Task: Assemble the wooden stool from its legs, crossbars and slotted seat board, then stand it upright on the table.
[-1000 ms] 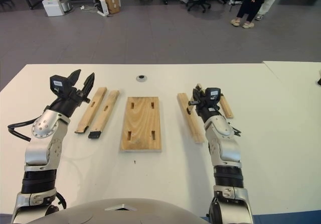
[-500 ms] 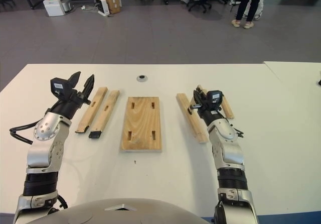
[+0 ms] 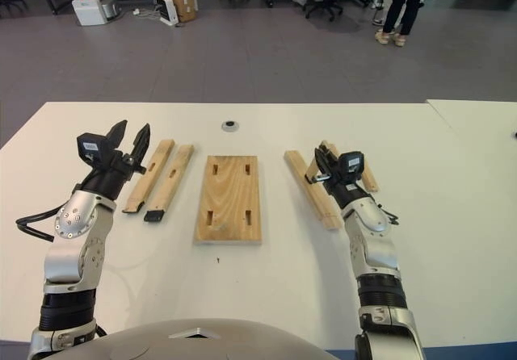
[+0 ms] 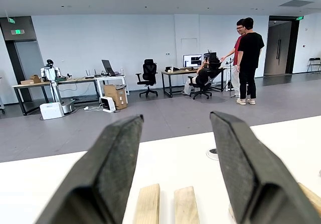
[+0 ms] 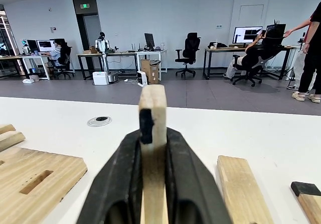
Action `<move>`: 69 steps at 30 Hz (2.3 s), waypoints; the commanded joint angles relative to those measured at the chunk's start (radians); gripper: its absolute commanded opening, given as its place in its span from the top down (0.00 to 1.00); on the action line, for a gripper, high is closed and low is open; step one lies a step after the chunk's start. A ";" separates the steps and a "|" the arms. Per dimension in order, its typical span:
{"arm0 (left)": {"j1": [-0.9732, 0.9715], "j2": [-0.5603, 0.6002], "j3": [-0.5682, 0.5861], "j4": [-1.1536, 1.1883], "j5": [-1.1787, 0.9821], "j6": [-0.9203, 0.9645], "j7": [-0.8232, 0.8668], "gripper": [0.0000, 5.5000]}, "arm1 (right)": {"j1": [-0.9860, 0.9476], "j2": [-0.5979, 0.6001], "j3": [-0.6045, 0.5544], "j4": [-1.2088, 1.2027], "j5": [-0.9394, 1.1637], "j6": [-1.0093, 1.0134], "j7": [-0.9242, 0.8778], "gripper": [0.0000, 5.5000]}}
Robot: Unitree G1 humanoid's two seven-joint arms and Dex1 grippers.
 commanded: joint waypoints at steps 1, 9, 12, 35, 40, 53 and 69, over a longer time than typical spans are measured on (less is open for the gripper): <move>0.008 -0.004 -0.012 -0.024 0.011 0.012 0.010 0.55 | 0.129 -0.025 0.050 0.219 -0.076 0.221 -0.010 0.93; 0.008 -0.001 -0.003 -0.017 0.012 0.006 0.012 0.55 | 0.139 -0.031 0.057 0.162 0.030 0.371 0.028 0.93; 0.009 -0.002 -0.015 -0.015 0.020 0.007 0.010 0.55 | 0.123 -0.026 0.064 0.115 0.065 0.409 0.014 0.93; 0.008 -0.004 0.012 -0.036 0.018 0.003 0.045 0.55 | 0.057 -0.046 0.169 0.004 0.016 0.549 -0.076 0.93; -0.005 0.007 0.009 -0.025 0.014 0.009 0.036 0.55 | 0.062 -0.042 0.174 0.022 0.005 0.548 -0.084 0.93; -0.008 0.033 0.023 -0.022 0.023 -0.002 0.031 0.55 | 0.119 -0.041 0.179 0.060 -0.021 0.389 -0.033 0.93; 0.013 0.001 0.025 -0.039 0.053 -0.022 0.062 0.55 | 0.077 -0.035 0.136 0.014 -0.022 0.415 -0.008 0.65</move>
